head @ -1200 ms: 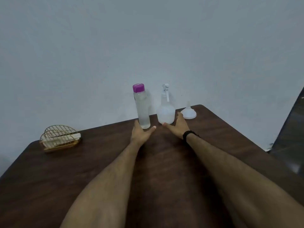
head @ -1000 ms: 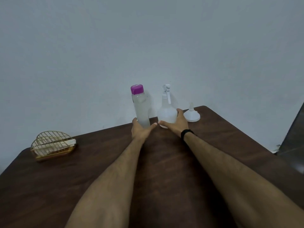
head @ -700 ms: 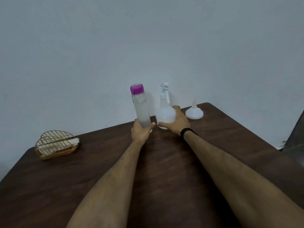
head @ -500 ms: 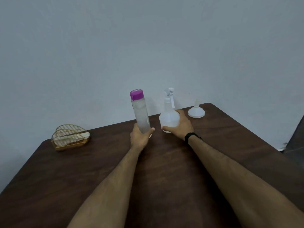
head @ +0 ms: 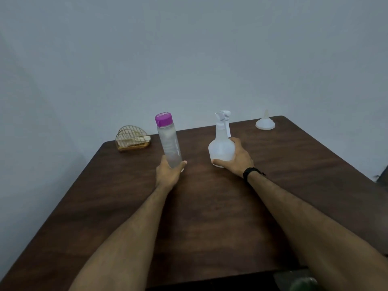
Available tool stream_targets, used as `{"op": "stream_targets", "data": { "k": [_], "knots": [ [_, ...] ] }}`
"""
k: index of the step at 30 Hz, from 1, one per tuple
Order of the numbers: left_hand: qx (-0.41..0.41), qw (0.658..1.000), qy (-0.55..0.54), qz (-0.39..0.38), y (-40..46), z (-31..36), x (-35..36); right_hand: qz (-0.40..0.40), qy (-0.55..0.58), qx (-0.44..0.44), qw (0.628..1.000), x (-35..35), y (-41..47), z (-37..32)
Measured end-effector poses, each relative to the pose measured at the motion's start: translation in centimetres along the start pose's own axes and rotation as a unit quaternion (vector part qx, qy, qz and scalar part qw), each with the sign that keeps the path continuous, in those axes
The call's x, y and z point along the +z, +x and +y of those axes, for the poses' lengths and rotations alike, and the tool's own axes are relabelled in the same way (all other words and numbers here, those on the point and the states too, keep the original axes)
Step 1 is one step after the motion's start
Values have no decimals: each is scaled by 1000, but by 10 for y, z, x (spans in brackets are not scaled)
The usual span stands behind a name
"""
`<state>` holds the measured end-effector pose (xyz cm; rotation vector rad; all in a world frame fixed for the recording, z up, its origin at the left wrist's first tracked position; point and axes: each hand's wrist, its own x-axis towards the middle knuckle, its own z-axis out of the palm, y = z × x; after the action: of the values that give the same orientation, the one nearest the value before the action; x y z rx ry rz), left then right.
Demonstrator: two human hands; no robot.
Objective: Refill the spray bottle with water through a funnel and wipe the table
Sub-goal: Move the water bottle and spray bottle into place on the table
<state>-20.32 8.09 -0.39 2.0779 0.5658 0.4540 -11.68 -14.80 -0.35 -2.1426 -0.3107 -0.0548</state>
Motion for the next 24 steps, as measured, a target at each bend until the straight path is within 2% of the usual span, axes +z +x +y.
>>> {"op": "stream_targets", "data": {
  "k": [5,8,12,15,18,21,24],
  "knots": [
    [-25,999,10,25,-19,-15,-25,-11,6,-8,1000,7,-25,-10],
    [-67,997,15,41,-34,-14,-26,-19,10,-8,1000,9,-36,-12],
    [-88,986,120,81,-72,-7,-13,-32,13,9,999,6,-47,-15],
    [-75,971,224,40,-102,-1,6,-40,47,9,998,2,-49,-15],
    [-39,952,300,-34,-122,6,23,-24,54,24,998,-6,-50,-8],
    [28,936,337,-99,-136,17,35,-5,-39,32,999,-20,-49,9],
    [113,920,339,-159,-149,33,58,-12,-173,33,984,-48,-47,35]
  ]
}}
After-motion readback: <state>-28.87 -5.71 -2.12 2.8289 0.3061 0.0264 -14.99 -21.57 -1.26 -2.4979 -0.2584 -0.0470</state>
